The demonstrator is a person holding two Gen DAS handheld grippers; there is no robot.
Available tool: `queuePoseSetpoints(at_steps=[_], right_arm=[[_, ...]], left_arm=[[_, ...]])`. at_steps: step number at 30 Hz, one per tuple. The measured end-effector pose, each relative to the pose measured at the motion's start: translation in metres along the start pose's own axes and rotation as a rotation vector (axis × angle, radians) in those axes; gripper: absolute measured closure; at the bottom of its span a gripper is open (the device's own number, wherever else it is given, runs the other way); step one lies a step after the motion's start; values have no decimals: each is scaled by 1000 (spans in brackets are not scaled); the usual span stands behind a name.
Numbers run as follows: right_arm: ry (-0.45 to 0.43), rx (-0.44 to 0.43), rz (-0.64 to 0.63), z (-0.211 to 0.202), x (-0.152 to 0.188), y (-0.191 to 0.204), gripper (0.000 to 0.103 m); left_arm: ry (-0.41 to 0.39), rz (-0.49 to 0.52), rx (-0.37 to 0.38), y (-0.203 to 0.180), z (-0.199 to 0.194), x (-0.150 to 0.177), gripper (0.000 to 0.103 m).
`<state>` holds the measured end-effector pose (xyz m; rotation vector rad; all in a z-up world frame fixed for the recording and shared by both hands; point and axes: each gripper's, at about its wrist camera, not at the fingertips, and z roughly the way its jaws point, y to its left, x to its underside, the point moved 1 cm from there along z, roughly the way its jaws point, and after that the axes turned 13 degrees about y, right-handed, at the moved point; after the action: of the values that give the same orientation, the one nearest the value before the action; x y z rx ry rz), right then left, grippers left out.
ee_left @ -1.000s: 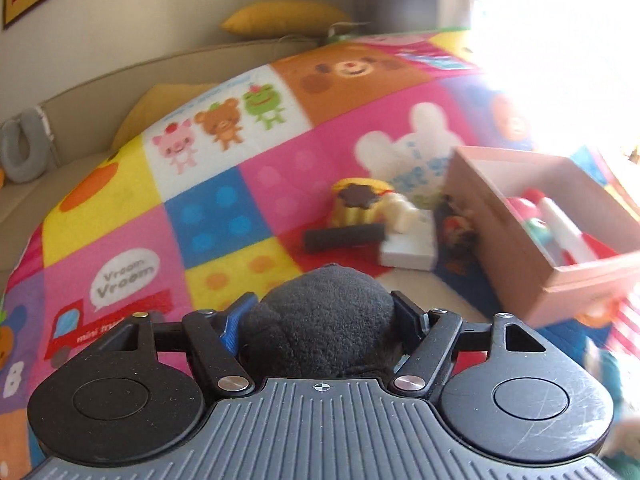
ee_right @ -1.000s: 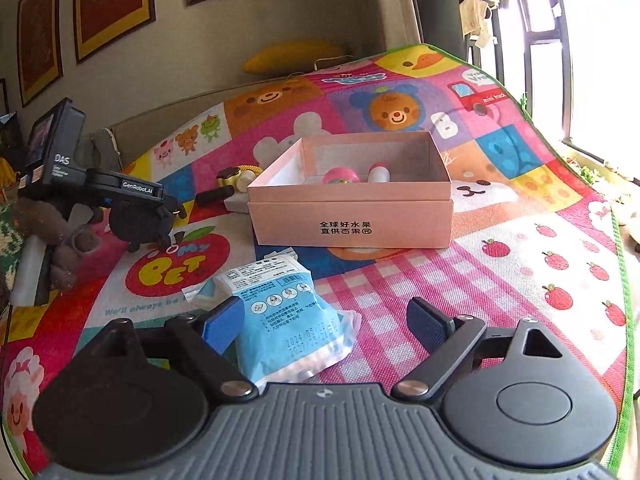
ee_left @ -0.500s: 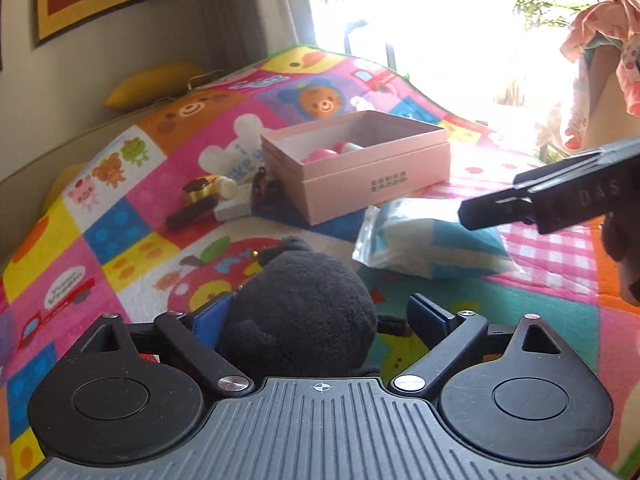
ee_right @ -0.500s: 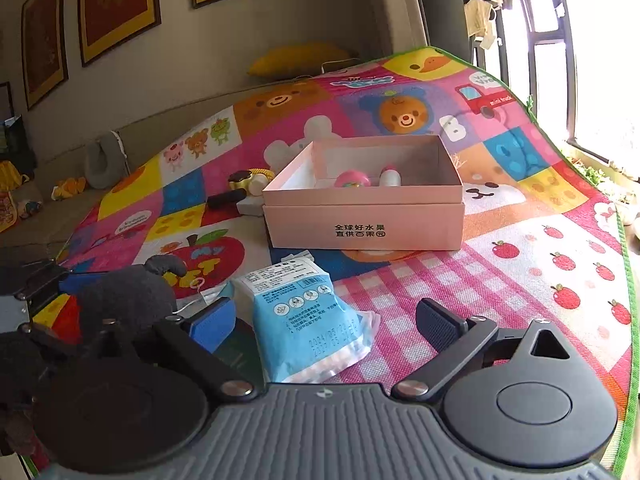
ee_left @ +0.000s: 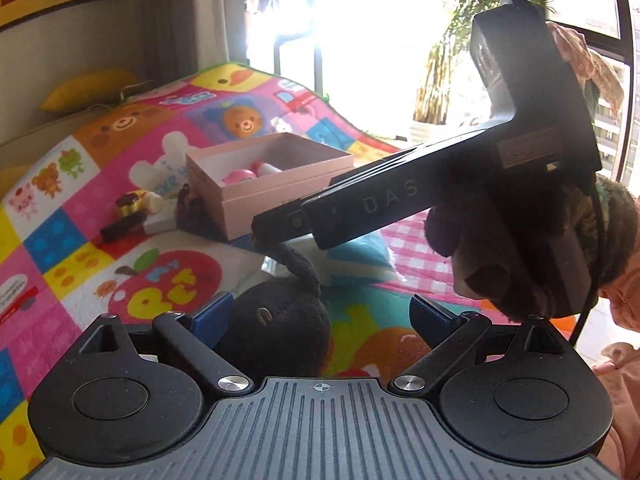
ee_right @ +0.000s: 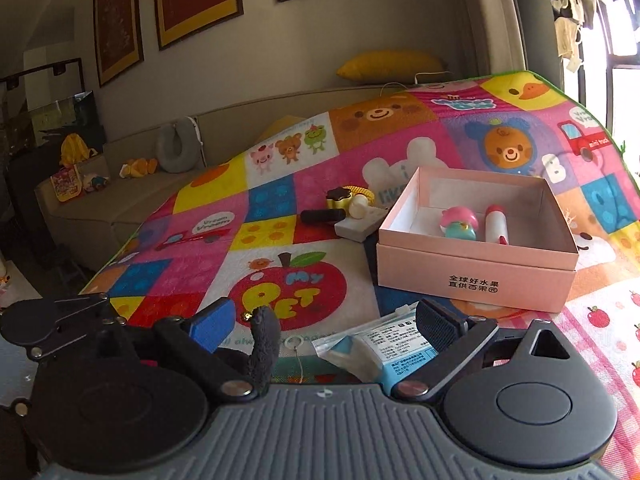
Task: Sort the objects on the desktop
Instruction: 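Lift the black plush with the left gripper while the right gripper lines up over the wipe pack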
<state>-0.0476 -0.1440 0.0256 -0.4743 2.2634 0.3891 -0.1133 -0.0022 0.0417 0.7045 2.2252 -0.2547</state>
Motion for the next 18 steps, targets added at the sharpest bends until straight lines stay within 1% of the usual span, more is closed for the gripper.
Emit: queuePoseSetpoints(at_steps=[2,4,6,8,10,14,15,16,18], right_arm=[[19,11,-24,1,4,3,6],[46,27,-43,5,10,4,6],[66,35,-52,7,17,3,6],[63,35,-44,5,20,1,6],[46,47,-36,0,21,-3,6],[28,84,-9,-10,23,-19,5],[29,94,2,-12,25,-24,5],[33,107,19,-13,26,-30,5],[35,127,52,-14,30,-41,5]], left_arm=[[-1,3,-26,0,-5,2,4],[10,-1,-82,3,-4,4,3],[42,-19,-129,8,4,6,3],[75,-41,-168,13,16,8,3],[97,-69,-181,18,29,8,3],[107,-126,-159,28,45,7,4],[107,-135,-161,29,48,6,9],[107,-139,-150,31,50,5,21],[103,-153,-148,32,53,2,23]])
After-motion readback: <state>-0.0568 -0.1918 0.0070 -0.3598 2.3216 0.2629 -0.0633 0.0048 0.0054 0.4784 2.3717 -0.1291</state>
